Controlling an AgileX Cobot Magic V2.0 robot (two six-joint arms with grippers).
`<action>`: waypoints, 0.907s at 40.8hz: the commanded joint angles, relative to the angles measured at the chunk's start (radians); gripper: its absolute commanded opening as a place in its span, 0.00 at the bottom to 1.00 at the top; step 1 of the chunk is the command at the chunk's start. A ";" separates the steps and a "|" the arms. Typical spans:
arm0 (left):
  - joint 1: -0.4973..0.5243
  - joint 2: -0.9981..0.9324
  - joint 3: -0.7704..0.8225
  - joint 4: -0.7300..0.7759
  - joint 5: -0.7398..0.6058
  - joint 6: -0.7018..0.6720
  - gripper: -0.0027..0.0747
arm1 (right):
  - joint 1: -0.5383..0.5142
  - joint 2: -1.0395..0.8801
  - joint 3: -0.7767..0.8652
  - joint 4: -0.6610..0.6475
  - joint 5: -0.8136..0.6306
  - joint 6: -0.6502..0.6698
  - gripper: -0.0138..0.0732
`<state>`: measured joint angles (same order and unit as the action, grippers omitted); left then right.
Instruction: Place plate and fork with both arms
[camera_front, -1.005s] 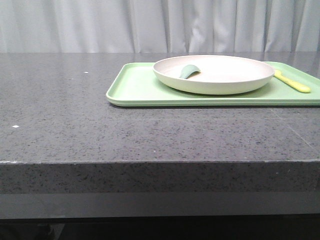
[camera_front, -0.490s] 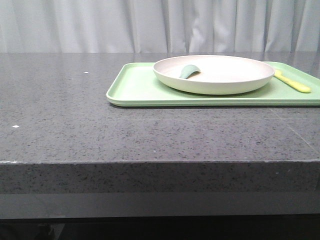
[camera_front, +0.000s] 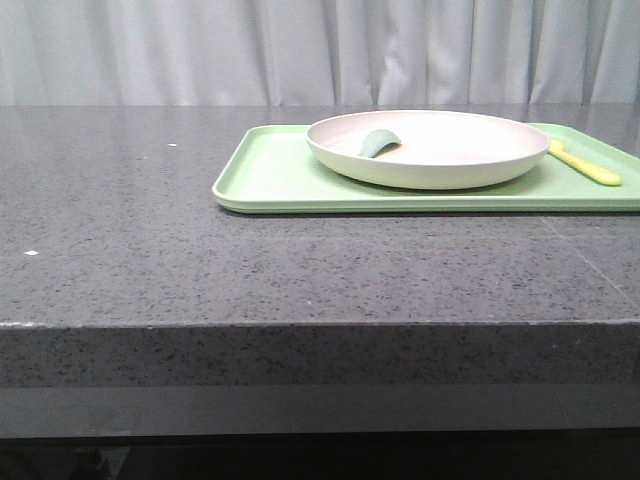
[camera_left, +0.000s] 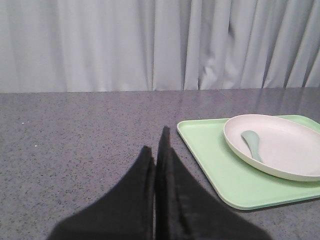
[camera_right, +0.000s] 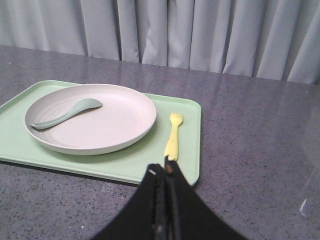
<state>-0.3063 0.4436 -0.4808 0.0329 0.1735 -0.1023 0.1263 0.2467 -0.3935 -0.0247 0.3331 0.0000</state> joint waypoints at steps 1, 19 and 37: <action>-0.003 -0.004 -0.011 -0.004 -0.091 -0.004 0.01 | 0.000 0.010 -0.028 -0.011 -0.085 -0.006 0.03; 0.171 -0.371 0.317 0.003 -0.085 0.000 0.01 | 0.000 0.010 -0.028 -0.011 -0.085 -0.006 0.03; 0.254 -0.472 0.490 -0.021 -0.090 0.000 0.01 | 0.000 0.010 -0.028 -0.011 -0.082 -0.006 0.03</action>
<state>-0.0556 -0.0056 0.0062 0.0204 0.1677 -0.1023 0.1263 0.2467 -0.3935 -0.0247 0.3325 0.0000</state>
